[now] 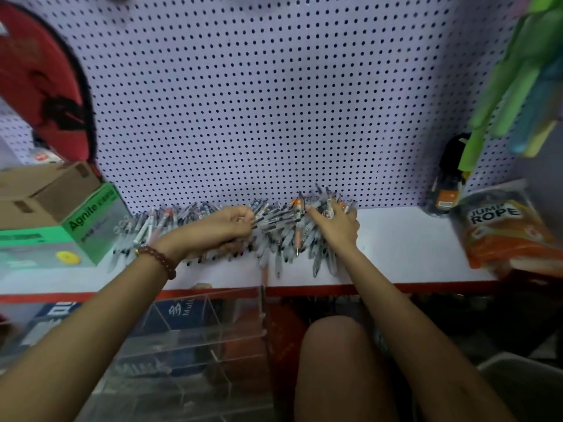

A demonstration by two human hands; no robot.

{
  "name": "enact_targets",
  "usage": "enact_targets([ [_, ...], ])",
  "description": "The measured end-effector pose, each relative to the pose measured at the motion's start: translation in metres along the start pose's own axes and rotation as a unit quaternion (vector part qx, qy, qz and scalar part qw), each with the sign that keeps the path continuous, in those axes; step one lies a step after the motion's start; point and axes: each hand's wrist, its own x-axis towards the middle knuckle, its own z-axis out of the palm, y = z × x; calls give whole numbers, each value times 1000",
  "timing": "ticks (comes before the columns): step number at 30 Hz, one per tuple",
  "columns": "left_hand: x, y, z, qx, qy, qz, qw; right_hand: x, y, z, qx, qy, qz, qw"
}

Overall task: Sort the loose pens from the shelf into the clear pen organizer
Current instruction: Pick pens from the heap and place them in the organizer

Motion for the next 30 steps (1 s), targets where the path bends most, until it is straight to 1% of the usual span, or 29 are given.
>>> enact_targets([
  [1,-2,-1,-2,-1,23,4,1000,0,0,2,-2,2,-2,1000],
  [3,3,-7,-3,17,96,0,995,0,0,6,-1,9,-11,1000],
  [5,17,-16,1,46,185,-12,982,-2,-3,11,-1,11,-20,1000],
  [7,35,-24,8,93,245,-28,965,-3,-7,21,18,-8,-33,999],
  [10,60,-36,22,171,285,-52,942,-5,-15,37,46,-28,-48,997],
  [15,77,-41,19,281,354,-81,889,-1,-24,49,1,-22,-51,998],
  [20,71,-54,-6,361,370,-83,852,1,-32,68,-35,-48,-73,996],
  [25,66,-74,-18,405,350,-78,841,-5,-42,77,-55,-28,-62,996],
  [26,64,-77,-18,407,341,-72,844,-6,-40,76,-53,-26,-65,996],
  [29,57,-79,-14,355,277,-53,891,-6,-35,72,-26,-22,-57,998],
  [30,55,-78,-12,348,255,-41,901,-6,-34,71,-25,-16,-46,999],
])
